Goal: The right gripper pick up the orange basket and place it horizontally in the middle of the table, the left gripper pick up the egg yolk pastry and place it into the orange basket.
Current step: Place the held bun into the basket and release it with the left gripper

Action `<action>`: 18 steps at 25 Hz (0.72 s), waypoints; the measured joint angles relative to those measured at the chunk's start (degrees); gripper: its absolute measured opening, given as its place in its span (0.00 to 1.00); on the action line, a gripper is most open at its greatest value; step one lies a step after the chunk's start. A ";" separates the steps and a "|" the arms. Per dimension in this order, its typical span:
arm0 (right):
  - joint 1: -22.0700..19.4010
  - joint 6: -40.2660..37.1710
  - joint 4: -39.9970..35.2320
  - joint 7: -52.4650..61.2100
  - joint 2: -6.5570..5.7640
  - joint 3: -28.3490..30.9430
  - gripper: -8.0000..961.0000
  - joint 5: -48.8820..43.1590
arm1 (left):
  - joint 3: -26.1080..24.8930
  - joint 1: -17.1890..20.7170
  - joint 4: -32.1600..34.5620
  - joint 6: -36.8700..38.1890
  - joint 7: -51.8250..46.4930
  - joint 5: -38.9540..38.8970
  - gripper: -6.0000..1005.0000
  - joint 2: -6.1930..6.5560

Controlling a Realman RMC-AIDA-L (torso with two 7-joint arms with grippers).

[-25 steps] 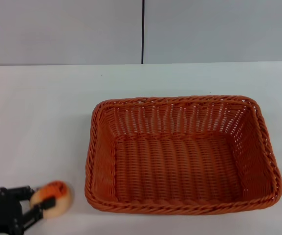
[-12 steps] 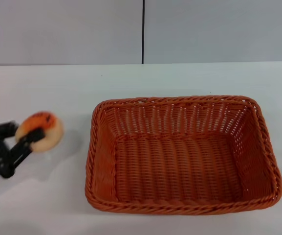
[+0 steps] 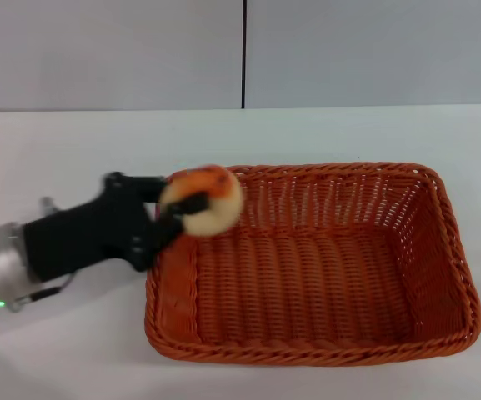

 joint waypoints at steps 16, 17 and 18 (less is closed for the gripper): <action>0.06 0.06 1.57 -0.34 -0.02 0.00 0.53 -0.33 | 4.34 -3.17 -8.72 -7.84 1.96 -1.02 0.23 0.11; 0.07 0.06 1.57 -0.37 -0.02 0.01 0.53 -0.35 | 4.34 -2.99 -8.72 -7.67 1.92 -1.03 0.27 0.17; 0.07 0.05 1.57 -0.40 -0.02 0.03 0.53 -0.39 | 4.34 -2.78 -8.66 -7.40 1.86 -1.04 0.30 0.20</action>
